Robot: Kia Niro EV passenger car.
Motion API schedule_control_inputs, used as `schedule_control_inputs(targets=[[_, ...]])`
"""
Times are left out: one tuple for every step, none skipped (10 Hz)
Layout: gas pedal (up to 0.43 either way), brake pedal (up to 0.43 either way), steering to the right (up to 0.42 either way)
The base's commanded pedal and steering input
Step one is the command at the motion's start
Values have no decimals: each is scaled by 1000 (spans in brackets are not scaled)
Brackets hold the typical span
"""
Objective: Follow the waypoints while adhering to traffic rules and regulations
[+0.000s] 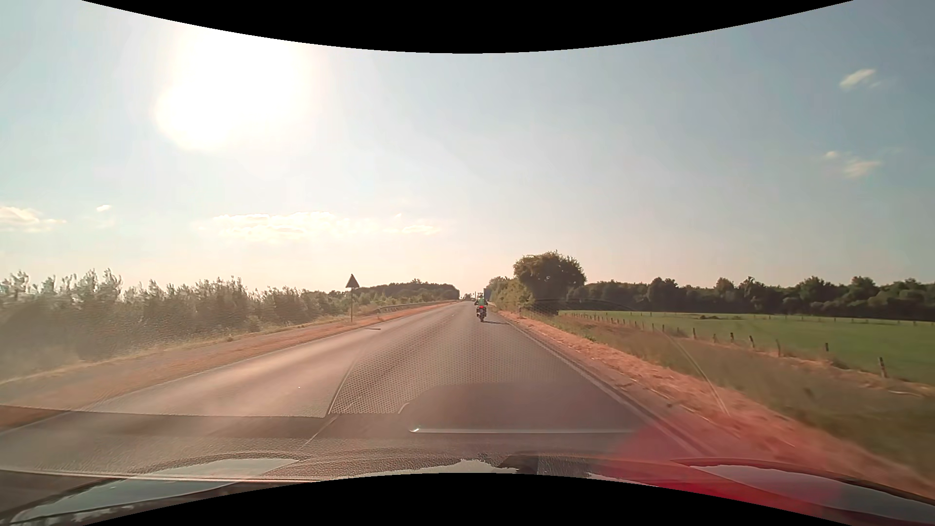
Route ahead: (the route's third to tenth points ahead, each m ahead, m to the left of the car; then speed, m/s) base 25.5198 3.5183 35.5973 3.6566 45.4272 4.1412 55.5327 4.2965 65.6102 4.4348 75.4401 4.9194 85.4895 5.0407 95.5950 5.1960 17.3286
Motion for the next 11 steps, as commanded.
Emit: schedule_control_inputs(targets=[[339, 0, -4], [331, 0, -3], [319, 0, -3], [319, 0, -3], [299, 0, -2], [260, 0, -3], [248, 0, -3], [248, 0, -4], [248, 0, -4], [248, 0, -4], [248, 0, -4]])
